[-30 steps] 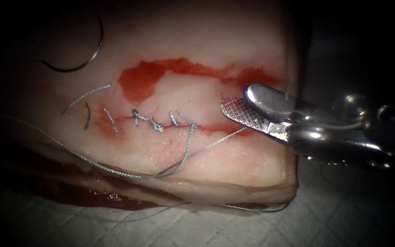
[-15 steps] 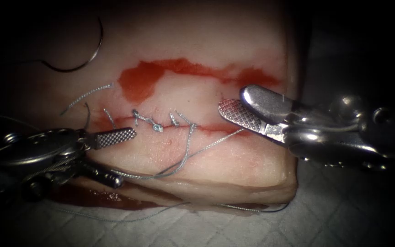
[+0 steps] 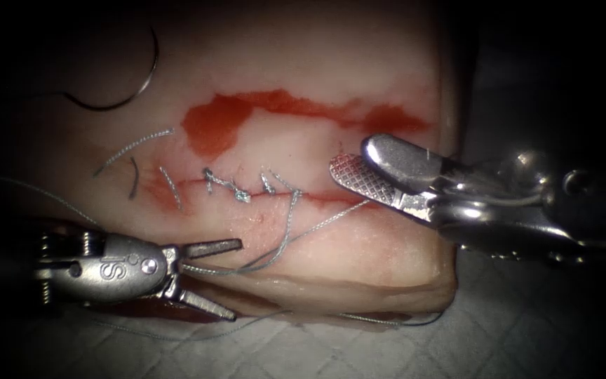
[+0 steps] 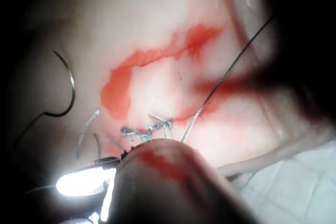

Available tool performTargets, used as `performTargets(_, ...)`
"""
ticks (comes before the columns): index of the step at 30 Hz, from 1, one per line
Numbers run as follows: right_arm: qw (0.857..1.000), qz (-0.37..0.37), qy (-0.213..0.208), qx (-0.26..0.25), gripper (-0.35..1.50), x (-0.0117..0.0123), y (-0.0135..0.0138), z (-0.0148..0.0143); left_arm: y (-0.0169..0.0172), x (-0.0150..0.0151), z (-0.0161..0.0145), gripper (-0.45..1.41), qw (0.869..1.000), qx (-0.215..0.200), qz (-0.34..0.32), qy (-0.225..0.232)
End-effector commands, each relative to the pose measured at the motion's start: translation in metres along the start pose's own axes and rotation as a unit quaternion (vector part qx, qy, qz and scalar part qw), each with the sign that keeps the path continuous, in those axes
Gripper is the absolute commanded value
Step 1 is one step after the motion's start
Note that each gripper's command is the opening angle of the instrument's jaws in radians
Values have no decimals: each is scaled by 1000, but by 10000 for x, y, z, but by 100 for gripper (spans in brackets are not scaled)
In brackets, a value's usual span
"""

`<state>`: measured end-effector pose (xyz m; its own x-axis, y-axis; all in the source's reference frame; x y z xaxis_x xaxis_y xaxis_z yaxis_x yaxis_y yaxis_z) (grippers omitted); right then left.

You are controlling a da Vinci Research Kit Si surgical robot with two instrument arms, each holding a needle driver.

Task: Wound Closure
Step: Grab the tail end of the thread using the left tool

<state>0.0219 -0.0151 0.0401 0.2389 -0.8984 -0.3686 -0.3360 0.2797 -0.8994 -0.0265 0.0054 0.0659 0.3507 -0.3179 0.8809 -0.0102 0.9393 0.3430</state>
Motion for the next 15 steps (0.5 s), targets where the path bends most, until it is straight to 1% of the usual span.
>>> performTargets(1, 1000, -1, 1, -2, 148, -2, -6, 9, 4, 5, 9, 31, 1000, -6, 17, 2)
performTargets(2, 1000, -1, 1, -2, 148, -2, -6, 10, 6, 8, 12, 24, 999, -10, 30, 4)
performTargets(4, 1000, -1, 1, -2, 148, -2, -5, 10, 9, 11, 15, 17, 999, -13, 31, 5)
performTargets(7, 1000, -1, 1, -2, 148, -2, -5, 10, 14, 15, 16, -1, 999, -16, 32, 5)
performTargets(8, 1000, -1, 1, -2, 148, -2, -5, 10, 17, 17, 16, -35, 999, -20, 32, 6)
performTargets(9, 1000, -1, 1, -2, 148, -2, -5, 10, 17, 17, 15, -45, 999, -20, 32, 6)
performTargets(13, 1000, -1, 1, -2, 148, -1, -5, 10, 19, 18, 16, -45, 999, -22, 31, 7)
performTargets(15, 1000, -1, 1, -2, 148, -2, -5, 10, 19, 16, 16, -45, 1000, -22, 10, 6)
